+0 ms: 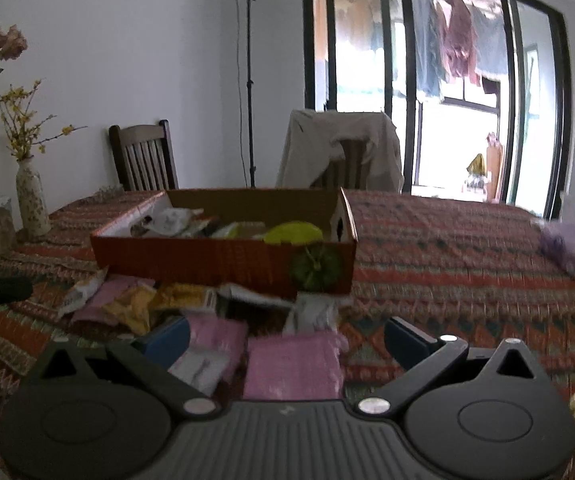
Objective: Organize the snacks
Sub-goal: 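Withdraw both tools from the box back to the snack pile, then grasp a pink sachet with the right tool while the left tool grasps a white chip packet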
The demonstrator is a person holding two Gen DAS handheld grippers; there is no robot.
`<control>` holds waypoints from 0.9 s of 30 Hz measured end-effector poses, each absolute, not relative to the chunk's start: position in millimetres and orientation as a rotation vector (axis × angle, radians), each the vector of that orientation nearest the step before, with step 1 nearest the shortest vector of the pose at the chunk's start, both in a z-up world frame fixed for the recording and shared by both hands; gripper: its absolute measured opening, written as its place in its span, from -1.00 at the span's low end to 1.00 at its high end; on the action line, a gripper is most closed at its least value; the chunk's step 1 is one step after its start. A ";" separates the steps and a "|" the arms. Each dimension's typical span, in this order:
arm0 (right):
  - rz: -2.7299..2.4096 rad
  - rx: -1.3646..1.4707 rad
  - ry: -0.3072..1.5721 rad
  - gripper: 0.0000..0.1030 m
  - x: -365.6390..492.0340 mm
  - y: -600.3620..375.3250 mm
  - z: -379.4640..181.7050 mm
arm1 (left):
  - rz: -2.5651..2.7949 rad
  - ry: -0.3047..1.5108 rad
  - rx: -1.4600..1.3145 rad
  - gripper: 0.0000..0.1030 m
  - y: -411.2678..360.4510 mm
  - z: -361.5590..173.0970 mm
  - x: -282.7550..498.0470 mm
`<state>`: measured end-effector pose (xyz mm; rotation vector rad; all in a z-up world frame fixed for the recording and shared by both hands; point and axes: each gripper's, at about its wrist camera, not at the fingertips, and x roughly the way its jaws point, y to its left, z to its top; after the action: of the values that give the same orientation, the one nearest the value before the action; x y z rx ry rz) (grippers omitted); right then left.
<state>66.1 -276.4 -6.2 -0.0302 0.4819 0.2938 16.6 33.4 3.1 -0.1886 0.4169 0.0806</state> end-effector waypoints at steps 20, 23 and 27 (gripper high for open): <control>0.245 0.047 0.545 1.00 52.2 -296.2 -16.9 | 0.103 0.406 -0.217 1.00 47.4 10.5 -7.8; 0.228 0.026 0.546 1.00 53.0 -294.0 -15.5 | 0.091 0.407 -0.207 1.00 46.6 11.1 -10.2; 0.222 0.014 0.556 0.95 57.1 -289.5 -17.5 | 0.082 0.403 -0.202 1.00 47.4 10.4 -10.0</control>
<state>57.1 -289.5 -17.5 0.0144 0.5562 0.2221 -10.0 47.4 10.4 -0.2017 0.4027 0.0822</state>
